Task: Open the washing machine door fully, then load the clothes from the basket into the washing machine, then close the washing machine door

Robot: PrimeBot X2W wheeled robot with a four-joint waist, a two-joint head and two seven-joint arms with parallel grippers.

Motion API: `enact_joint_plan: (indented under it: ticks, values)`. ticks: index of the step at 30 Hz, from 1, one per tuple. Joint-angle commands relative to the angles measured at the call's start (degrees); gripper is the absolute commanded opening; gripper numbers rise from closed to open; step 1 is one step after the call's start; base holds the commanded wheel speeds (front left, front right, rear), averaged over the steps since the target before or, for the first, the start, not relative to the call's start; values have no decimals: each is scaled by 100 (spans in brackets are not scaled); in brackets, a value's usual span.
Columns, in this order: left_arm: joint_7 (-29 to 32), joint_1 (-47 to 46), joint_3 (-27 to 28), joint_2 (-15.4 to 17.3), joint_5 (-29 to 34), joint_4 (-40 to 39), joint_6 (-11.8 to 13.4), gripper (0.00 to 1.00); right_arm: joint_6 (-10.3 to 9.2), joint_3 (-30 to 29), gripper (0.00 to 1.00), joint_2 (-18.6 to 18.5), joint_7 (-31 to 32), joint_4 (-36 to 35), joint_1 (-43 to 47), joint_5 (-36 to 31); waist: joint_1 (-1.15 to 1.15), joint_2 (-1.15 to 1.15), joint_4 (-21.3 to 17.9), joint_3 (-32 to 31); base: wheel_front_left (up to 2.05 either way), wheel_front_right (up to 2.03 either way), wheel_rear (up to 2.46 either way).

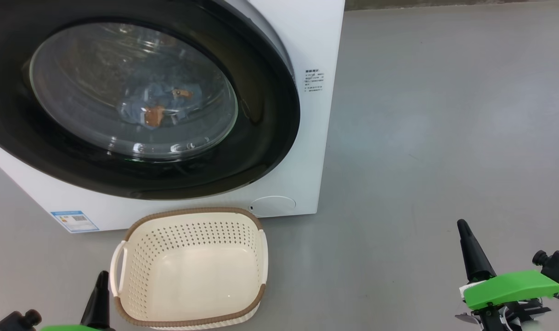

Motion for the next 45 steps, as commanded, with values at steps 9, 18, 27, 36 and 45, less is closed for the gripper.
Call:
enact_joint_plan:
  ticks: [9,18,27,36,45]
  values:
    - [172,-278,200,4,-606,-68,7,0,-5,-79,0,13,165,-241,-2,631,0,0,24,-63,0,0,0]
    - [296,-327,247,-35,-1041,-48,6,0,-5,-144,0,35,287,-296,10,1076,0,0,42,-114,0,0,0]
    - [436,-383,300,-80,-1527,-27,6,0,-6,-217,0,60,425,-358,24,1574,0,0,63,-170,0,0,0]
    - [577,-439,355,-126,-2014,-5,5,0,-7,-291,0,86,564,-420,38,2073,0,0,84,-227,0,0,0]
    - [719,-495,411,-173,-2499,16,4,0,-7,-366,0,112,704,-482,52,2569,0,0,105,-283,0,0,0]
